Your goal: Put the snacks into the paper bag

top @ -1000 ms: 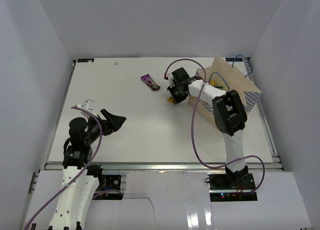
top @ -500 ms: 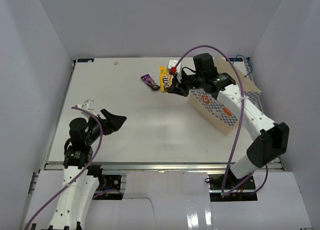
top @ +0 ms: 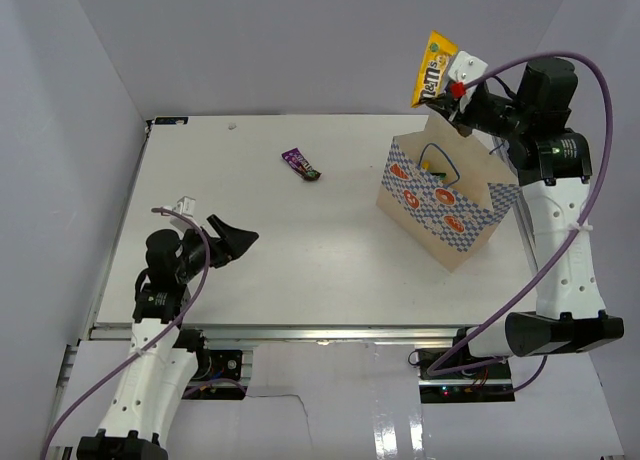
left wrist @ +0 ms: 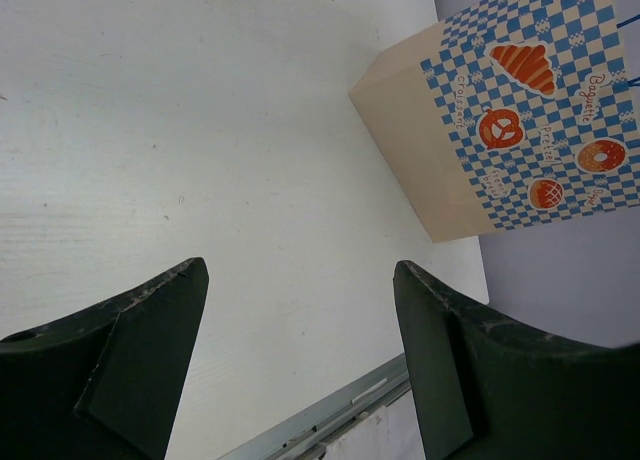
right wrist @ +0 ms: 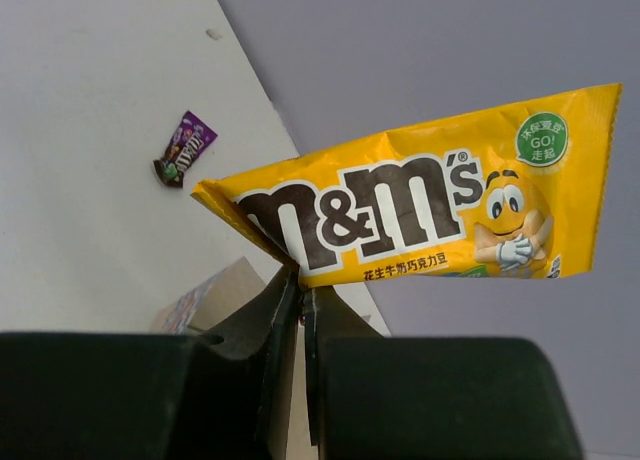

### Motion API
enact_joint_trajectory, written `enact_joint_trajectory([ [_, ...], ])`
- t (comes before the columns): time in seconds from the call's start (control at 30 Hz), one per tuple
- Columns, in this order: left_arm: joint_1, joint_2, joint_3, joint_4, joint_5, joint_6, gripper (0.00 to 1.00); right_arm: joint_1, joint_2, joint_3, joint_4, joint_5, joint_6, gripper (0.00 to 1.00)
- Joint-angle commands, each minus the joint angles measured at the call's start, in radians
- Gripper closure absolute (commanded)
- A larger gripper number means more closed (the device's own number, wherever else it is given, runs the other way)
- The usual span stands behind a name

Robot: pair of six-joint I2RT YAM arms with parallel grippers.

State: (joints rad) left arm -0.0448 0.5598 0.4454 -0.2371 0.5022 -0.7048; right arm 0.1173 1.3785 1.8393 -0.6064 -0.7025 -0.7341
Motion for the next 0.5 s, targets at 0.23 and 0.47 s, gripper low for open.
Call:
enact_joint_trajectory([
  [0.23,0.002,0.074,-0.016,0.119,0.058,-0.009,0.13,-0.138,-0.003,0.036,-0.237,0.126,-0.306,0.92],
  [0.47,0.003,0.120,-0.020,0.147,0.065,-0.035,0.11,-0.153,0.016,0.032,-0.395,0.167,-0.476,0.92],
])
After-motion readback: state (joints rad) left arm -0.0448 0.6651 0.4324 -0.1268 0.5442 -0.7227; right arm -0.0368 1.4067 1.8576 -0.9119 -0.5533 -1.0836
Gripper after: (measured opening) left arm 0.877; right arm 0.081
